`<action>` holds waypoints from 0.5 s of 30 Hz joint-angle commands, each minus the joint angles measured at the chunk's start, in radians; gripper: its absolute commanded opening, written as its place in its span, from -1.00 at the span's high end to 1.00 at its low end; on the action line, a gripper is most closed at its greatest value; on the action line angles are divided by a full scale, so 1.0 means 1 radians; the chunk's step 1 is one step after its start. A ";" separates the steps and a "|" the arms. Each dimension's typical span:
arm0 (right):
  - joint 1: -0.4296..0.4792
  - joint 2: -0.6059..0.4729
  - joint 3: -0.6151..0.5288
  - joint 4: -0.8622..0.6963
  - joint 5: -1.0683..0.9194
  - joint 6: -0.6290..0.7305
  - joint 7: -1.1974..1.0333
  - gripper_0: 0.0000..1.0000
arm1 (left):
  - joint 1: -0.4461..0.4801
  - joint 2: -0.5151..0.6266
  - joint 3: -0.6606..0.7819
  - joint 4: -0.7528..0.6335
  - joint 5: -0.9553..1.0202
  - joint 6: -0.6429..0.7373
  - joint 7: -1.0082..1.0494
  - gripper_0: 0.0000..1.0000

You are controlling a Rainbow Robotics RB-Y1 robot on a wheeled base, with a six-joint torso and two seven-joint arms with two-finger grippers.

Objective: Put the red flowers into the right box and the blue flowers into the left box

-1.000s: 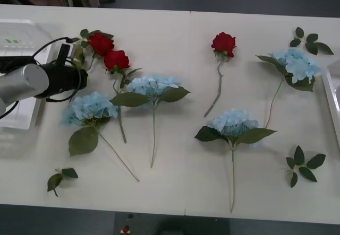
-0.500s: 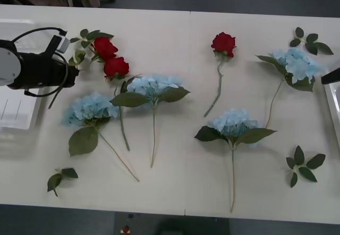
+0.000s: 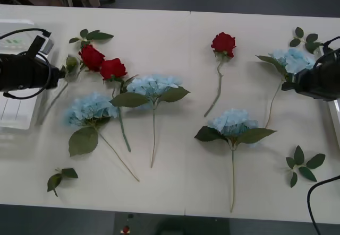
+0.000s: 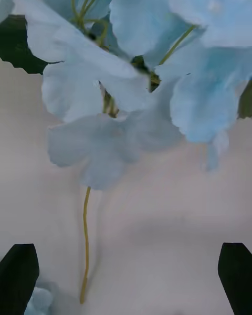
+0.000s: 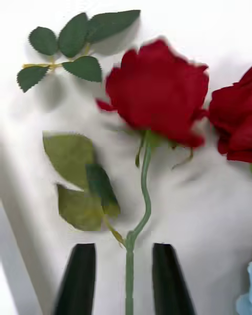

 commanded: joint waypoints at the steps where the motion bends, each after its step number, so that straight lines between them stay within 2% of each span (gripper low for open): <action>1: -0.016 0.049 0.030 -0.009 0.061 -0.042 -0.094 -1.00 | 0.017 0.015 0.002 0.004 0.003 -0.023 -0.041 -0.15; 9: -0.010 0.099 0.108 0.017 0.170 -0.135 -0.188 -1.00 | 0.004 -0.005 0.002 0.022 -0.017 -0.023 -0.053 -0.23; 15: -0.010 0.104 0.117 0.121 0.188 -0.260 -0.180 -1.00 | -0.049 -0.120 0.002 0.128 -0.121 -0.023 -0.056 -0.22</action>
